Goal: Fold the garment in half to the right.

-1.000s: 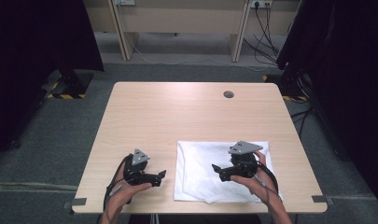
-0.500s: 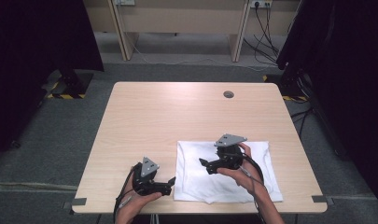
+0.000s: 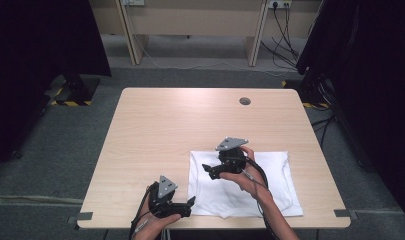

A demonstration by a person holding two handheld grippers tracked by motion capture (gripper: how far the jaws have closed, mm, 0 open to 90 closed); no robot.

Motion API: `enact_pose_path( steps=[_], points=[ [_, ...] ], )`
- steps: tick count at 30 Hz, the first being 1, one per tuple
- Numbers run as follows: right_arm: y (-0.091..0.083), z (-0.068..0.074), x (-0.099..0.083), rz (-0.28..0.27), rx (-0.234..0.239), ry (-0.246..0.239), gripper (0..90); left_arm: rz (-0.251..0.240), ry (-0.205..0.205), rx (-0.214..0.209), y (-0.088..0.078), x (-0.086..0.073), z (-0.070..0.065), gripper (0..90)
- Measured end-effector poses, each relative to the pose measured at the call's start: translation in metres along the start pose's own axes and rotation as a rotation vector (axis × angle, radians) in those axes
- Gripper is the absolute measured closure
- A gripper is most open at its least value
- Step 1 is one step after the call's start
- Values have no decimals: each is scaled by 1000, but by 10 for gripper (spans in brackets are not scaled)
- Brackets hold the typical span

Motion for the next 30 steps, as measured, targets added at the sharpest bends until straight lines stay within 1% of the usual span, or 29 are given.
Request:
enact_pose_path(
  steps=[4,6,11,15,16,20,23,26,30],
  points=[
    [8,2,4,9,3,-3,133,-2,0,-5,2,2,-6,54],
    [12,4,6,13,8,-6,137,7,2,-2,4,2,-8,55],
    [25,9,11,34,15,-21,166,19,4,-8,10,-1,-15,60],
    [37,12,12,51,20,-25,187,17,-8,-15,13,0,-20,67],
    [40,13,13,54,23,-26,190,19,-10,-11,14,1,-20,68],
    [48,14,14,65,22,-20,197,18,-35,-8,16,3,-20,75],
    [54,17,16,72,23,-20,202,22,-36,-13,18,4,-24,74],
    [61,18,19,78,22,-22,214,20,-46,-18,19,7,-28,73],
    [70,18,22,86,20,-18,234,40,-48,-9,23,6,-30,80]
  ],
)
Point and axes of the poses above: each handheld gripper's, and its own axes: y roughly forward along the jaws, x roughly out of its top, z roughly to its left, the point moved 10 cm from there along y, roughly forward along the jaws, and after that the axes turned 11 degrees about y, right-handed, at the moved point
